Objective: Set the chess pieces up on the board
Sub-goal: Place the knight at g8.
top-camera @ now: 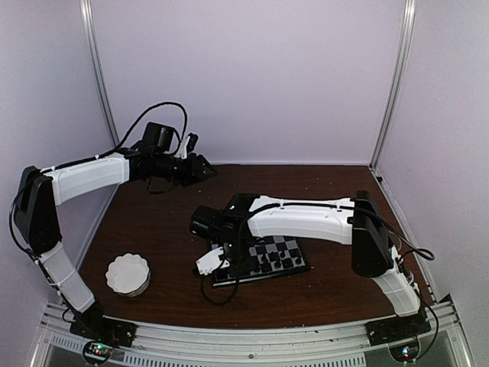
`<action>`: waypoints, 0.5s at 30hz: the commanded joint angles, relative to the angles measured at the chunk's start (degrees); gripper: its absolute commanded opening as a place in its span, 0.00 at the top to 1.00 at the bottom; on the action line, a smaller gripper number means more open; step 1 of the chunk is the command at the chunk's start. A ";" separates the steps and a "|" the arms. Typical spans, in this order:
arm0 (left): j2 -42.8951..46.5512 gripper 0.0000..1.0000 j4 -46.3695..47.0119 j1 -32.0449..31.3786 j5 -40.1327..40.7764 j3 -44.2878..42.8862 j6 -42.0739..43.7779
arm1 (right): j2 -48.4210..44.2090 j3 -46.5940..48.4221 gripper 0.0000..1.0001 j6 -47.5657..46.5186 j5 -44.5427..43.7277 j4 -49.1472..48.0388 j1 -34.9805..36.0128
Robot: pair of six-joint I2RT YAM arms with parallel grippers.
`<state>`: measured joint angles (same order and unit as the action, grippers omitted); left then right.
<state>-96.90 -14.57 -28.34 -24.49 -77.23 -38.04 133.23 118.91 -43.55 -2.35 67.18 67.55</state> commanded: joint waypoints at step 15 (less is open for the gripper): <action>-1.39 0.52 3.11 0.05 -2.10 0.42 0.65 | -18.23 -13.38 0.75 1.77 3.62 -8.45 -4.15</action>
<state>-97.25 -14.37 -28.34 -24.95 -77.23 -38.00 125.62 112.92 -43.11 -1.89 64.64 66.87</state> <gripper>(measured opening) 0.491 0.242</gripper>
